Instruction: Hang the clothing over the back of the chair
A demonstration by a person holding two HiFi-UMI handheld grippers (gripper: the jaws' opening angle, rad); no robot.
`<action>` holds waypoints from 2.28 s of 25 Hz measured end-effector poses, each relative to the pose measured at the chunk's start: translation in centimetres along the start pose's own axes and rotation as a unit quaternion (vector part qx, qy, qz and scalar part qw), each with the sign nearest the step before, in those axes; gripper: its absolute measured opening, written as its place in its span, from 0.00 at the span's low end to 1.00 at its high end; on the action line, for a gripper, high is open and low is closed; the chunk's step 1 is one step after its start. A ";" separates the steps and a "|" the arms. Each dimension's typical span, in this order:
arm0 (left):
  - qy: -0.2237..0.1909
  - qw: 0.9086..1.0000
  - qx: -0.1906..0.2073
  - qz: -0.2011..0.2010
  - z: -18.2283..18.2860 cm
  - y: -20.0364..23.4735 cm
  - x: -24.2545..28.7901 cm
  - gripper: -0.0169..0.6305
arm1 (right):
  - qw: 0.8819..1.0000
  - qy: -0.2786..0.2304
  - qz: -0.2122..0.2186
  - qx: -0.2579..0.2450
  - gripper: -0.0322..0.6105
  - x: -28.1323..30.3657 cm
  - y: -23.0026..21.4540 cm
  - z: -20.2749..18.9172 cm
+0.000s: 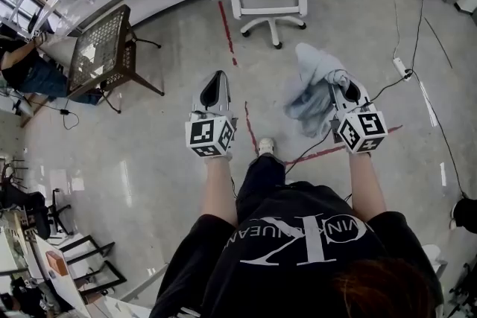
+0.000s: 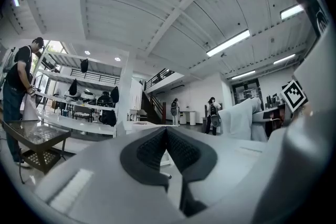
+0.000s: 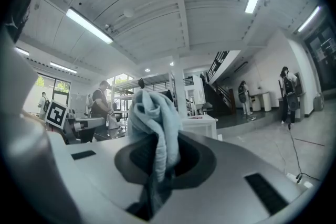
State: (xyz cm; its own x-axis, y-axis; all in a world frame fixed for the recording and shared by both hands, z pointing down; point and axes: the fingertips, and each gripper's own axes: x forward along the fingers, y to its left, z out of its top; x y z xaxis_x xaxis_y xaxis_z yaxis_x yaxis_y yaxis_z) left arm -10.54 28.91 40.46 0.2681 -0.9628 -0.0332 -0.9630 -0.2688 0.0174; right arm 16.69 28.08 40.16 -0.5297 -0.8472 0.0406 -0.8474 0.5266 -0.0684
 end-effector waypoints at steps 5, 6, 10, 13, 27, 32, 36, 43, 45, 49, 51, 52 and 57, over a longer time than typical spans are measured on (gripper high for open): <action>0.001 1.000 -0.002 -0.006 0.0 1.3 3.9 0.04 | 1.000 -0.003 -0.011 0.010 0.11 3.0 -2.3 0.2; -0.001 1.000 -0.003 -0.005 0.1 2.1 4.7 0.04 | 1.000 -0.003 -0.010 0.009 0.11 4.0 -2.5 0.3; -0.007 1.000 -0.004 -0.003 0.6 4.6 8.1 0.04 | 1.000 -0.001 -0.011 0.010 0.11 7.8 -3.5 0.2; -0.007 1.000 -0.004 -0.006 0.8 6.1 10.7 0.04 | 1.000 0.002 -0.013 0.013 0.11 10.5 -4.3 0.3; 0.009 0.999 0.008 -0.043 -0.3 12.5 20.8 0.04 | 0.998 -0.005 -0.049 0.025 0.11 21.0 -7.1 1.3; 0.009 0.999 0.001 -0.047 -0.6 14.0 22.3 0.04 | 0.998 -0.020 -0.057 0.033 0.11 22.9 -7.2 2.1; 0.010 0.999 -0.002 -0.050 -0.8 14.3 22.5 0.04 | 0.997 -0.025 -0.057 0.043 0.11 23.9 -6.9 2.4; 0.023 0.998 -0.004 -0.053 -1.8 14.3 22.8 0.04 | 0.997 -0.014 -0.059 0.039 0.11 24.6 -7.4 2.3; 0.028 0.998 -0.006 -0.054 -2.4 14.0 23.0 0.04 | 0.997 -0.009 -0.058 0.040 0.11 24.8 -7.7 1.8; 0.036 0.998 -0.013 -0.054 -3.4 14.0 23.9 0.04 | 0.998 -0.002 -0.057 0.042 0.11 25.7 -8.4 1.1; 0.039 0.998 -0.013 -0.052 -3.9 14.3 24.7 0.04 | 0.998 -0.001 -0.055 0.045 0.11 26.5 -8.8 0.6; 0.039 0.998 -0.014 -0.049 -4.0 14.5 25.2 0.04 | 0.998 -0.001 -0.052 0.046 0.11 27.0 -9.0 0.5; 0.033 0.998 -0.013 -0.048 -3.2 15.0 29.2 0.04 | 0.999 0.000 -0.033 0.037 0.11 29.9 -10.3 1.2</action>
State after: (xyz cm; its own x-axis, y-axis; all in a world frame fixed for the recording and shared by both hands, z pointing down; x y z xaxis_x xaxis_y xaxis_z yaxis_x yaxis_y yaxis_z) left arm -17.10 -3.35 43.00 0.3619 -0.9317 0.0305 -0.9318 -0.3604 0.0435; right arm 9.62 -2.81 40.92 -0.4721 -0.8803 0.0478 -0.8759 0.4622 -0.1388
